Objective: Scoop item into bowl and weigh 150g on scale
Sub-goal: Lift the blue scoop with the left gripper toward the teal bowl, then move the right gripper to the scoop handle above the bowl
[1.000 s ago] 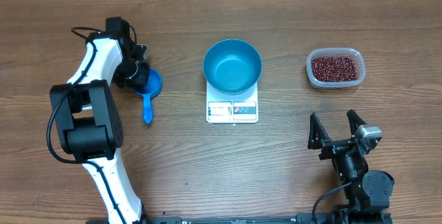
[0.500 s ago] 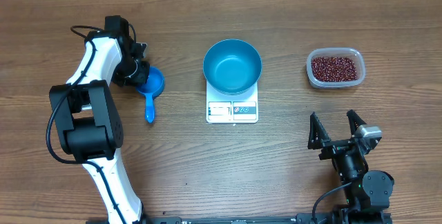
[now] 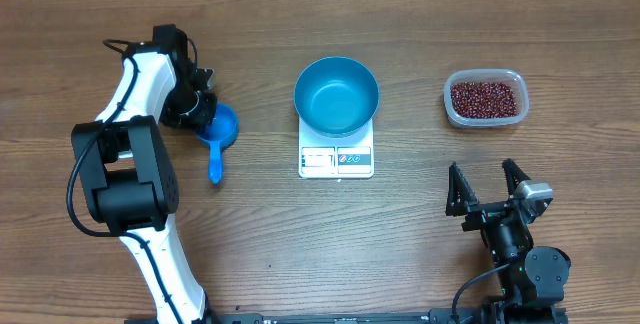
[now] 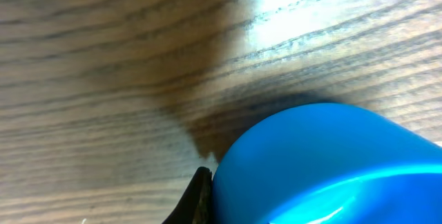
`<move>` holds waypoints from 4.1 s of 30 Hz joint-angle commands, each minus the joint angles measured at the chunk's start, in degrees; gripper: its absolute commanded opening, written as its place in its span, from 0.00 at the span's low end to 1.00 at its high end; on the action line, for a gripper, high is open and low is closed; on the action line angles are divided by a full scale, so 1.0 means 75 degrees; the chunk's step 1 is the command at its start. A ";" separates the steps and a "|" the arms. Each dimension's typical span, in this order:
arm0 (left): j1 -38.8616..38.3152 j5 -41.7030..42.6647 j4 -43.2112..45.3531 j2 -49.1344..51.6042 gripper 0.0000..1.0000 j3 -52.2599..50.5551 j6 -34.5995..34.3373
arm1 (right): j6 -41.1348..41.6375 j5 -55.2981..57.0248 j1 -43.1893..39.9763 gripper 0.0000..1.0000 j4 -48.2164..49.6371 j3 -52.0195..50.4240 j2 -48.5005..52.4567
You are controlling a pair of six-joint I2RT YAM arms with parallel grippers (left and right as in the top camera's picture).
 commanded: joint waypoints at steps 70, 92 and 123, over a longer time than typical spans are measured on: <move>-0.2789 0.1224 -0.3789 0.0085 0.05 0.5217 -0.8274 | 0.2238 -0.0210 -0.0038 1.00 0.0385 0.0702 -0.0085; -0.3185 0.0775 -0.3421 0.0082 0.04 0.5219 -0.8985 | 0.2780 -0.1486 -0.0038 1.00 -0.4561 0.6580 0.4704; -0.3375 0.0982 -0.3308 0.0085 0.05 0.5219 -1.1794 | 0.6260 -0.5091 0.0731 0.98 0.0154 0.7076 1.0214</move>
